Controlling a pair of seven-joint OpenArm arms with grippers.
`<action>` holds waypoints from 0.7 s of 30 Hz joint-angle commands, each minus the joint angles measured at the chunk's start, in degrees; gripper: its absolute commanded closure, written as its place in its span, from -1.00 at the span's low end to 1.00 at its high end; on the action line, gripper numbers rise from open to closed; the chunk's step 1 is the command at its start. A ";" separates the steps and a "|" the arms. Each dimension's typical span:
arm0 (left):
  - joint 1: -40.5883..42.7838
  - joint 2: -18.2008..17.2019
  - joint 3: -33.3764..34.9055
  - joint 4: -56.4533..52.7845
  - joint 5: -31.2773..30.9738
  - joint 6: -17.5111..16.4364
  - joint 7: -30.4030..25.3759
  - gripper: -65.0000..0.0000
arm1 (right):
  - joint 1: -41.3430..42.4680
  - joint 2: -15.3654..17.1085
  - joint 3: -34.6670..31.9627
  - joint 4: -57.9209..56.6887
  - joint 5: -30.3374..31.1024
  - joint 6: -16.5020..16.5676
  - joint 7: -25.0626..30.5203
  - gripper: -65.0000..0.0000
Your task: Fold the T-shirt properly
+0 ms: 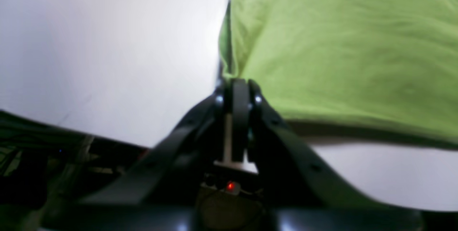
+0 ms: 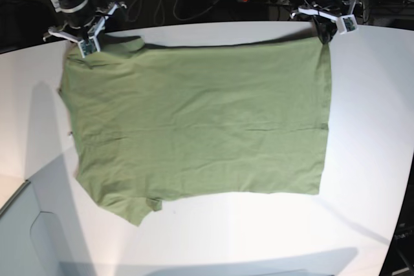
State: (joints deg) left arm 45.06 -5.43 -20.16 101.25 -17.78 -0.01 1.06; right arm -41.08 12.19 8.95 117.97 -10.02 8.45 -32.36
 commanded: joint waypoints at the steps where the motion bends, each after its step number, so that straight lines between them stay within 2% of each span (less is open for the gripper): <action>1: 0.61 -0.24 -0.28 1.12 -0.02 0.05 -1.46 1.00 | 0.16 -0.54 0.32 1.28 0.04 1.35 1.19 1.00; 4: 0.26 -0.24 -0.28 1.21 -0.02 0.05 -1.46 1.00 | 2.27 -1.86 0.32 1.28 -0.13 2.94 0.75 1.00; 12: -3.08 -0.59 -0.54 2.35 0.42 0.05 -1.10 1.00 | 8.86 -2.03 -0.03 -0.30 -0.13 3.02 0.32 1.00; 15: -5.72 -0.68 -0.54 1.56 0.42 0.05 -1.02 1.00 | 12.46 -1.68 -0.03 -2.59 -0.13 3.11 -2.15 1.00; 21: -10.82 -0.68 -0.54 -0.55 0.51 0.05 -1.02 1.00 | 18.53 -1.59 -0.12 -7.86 -0.13 3.11 -2.67 1.00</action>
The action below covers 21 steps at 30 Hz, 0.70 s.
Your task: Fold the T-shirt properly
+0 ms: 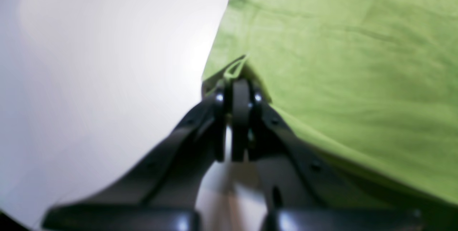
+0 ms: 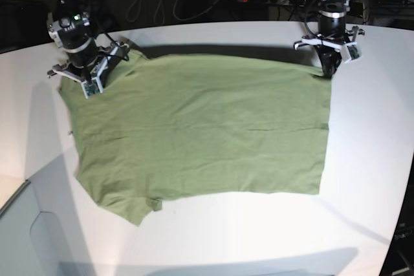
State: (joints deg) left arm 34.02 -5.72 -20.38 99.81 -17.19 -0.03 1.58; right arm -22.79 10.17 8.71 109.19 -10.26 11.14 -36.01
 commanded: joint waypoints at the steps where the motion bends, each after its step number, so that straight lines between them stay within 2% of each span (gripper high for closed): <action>1: -0.75 -0.39 -0.32 0.72 -0.08 0.08 -1.54 1.00 | 1.38 0.42 0.13 0.13 0.11 0.42 0.98 1.00; 11: -7.95 -1.80 -0.23 -5.17 -0.08 0.08 -1.45 1.00 | 10.08 0.42 0.13 -5.14 0.11 0.51 0.89 1.00; 16: -10.42 -2.77 0.03 -7.19 -0.08 0.08 -1.45 1.00 | 13.34 0.24 0.13 -7.60 0.02 5.61 0.89 1.00; 21: -13.05 -2.94 0.03 -9.66 -0.08 0.08 -1.45 1.00 | 16.85 0.07 0.13 -11.30 0.02 6.14 0.89 1.00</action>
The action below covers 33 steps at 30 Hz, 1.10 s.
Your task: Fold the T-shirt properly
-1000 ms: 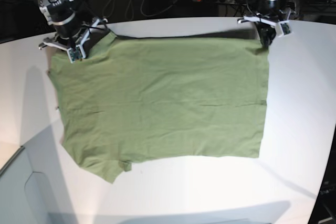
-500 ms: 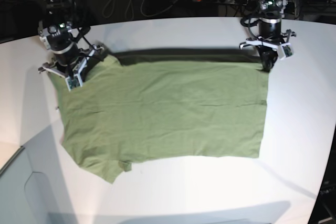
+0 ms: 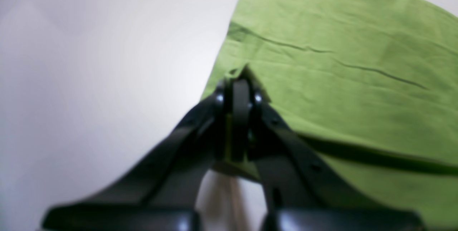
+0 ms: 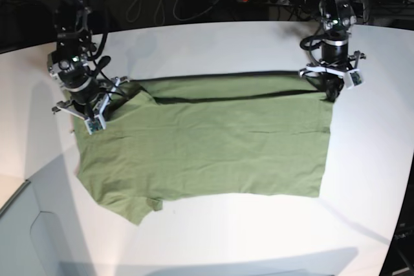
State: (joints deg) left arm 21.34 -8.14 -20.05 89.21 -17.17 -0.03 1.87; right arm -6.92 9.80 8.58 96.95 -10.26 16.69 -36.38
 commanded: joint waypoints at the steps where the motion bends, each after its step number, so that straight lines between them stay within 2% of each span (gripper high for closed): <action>1: -0.82 -0.52 -0.30 0.59 -0.11 0.08 -1.74 1.00 | 1.69 0.44 0.26 0.42 0.11 0.59 1.26 1.00; 11: -4.68 -0.25 -0.30 0.24 -0.11 0.08 -1.74 1.00 | 7.05 0.35 0.26 -4.16 0.11 0.67 1.26 1.00; 28: -8.73 0.01 -0.21 -4.24 -0.11 0.08 -1.74 1.00 | 8.63 -0.44 0.26 -4.24 0.28 0.67 2.05 1.00; 33: -9.87 0.10 -0.21 -5.91 -0.11 0.08 -1.74 1.00 | 9.51 -0.53 0.26 -7.58 0.28 0.67 2.05 1.00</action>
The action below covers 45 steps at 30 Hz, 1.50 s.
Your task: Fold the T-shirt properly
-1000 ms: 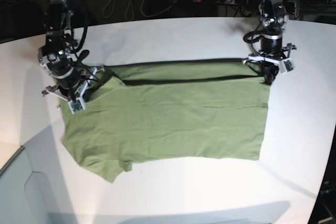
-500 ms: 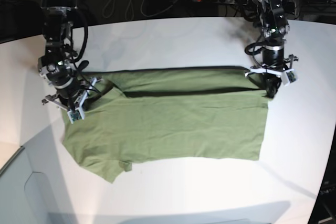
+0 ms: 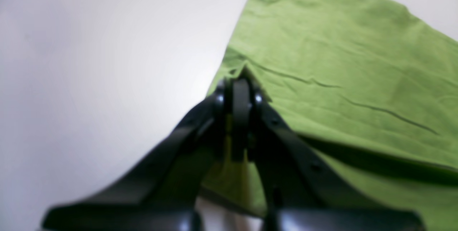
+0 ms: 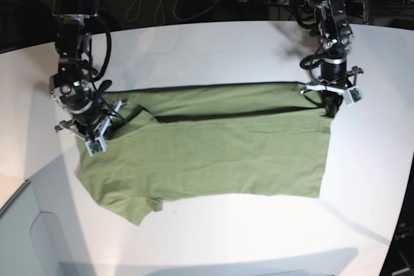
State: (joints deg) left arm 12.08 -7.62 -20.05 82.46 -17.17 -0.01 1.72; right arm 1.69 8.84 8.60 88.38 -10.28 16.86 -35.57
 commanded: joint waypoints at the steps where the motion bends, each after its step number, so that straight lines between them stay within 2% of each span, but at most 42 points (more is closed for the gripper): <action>1: -0.78 -0.43 -0.21 0.67 -0.11 0.05 -1.58 1.00 | 0.90 0.43 0.23 0.63 0.31 0.50 1.24 1.00; 9: -1.57 -0.43 -0.12 0.49 -0.11 0.05 -1.58 1.00 | 0.81 0.52 0.15 0.37 0.31 0.50 0.80 0.96; 12: -1.75 -0.43 -0.21 0.75 -0.11 0.05 0.53 0.99 | 0.81 0.52 0.15 0.63 0.31 0.50 0.63 0.64; 16: -1.75 -0.69 -0.56 2.16 -0.11 0.14 8.09 0.39 | 0.72 0.52 0.15 0.72 0.31 0.50 1.07 0.12; 19: -1.57 -1.04 -0.30 3.92 -0.11 0.05 9.23 0.03 | 0.72 0.52 0.32 0.81 0.31 0.50 1.07 -0.05; 22: -1.31 -0.87 -0.56 5.59 -0.11 0.05 9.23 -0.12 | 0.28 0.61 0.59 1.78 0.31 0.50 1.15 -0.06; 27: 1.07 -0.34 -2.50 8.49 -0.55 0.41 9.23 -0.12 | -2.70 0.70 0.59 7.49 0.13 0.50 1.07 -0.06; 30: 1.95 1.33 -4.08 8.75 -0.55 0.32 9.23 -0.12 | -4.55 0.79 0.67 10.39 0.13 0.41 0.80 -0.06; 33: 2.39 1.95 -6.36 7.79 -0.63 0.14 9.23 -0.12 | -6.92 0.79 0.67 12.24 0.13 0.41 1.07 -0.06; 40: 0.54 1.60 -6.19 2.60 -0.63 -0.03 9.32 -0.12 | -8.95 0.79 0.67 12.68 0.13 0.41 1.07 -0.06; 45: -0.16 1.68 -6.10 0.49 -0.63 -0.03 9.32 -0.11 | -9.03 0.61 5.51 12.85 0.04 0.41 0.63 -0.08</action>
State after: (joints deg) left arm 11.99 -5.52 -26.00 82.28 -17.63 -0.25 12.14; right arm -7.97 8.97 14.00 100.05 -10.37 16.84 -36.01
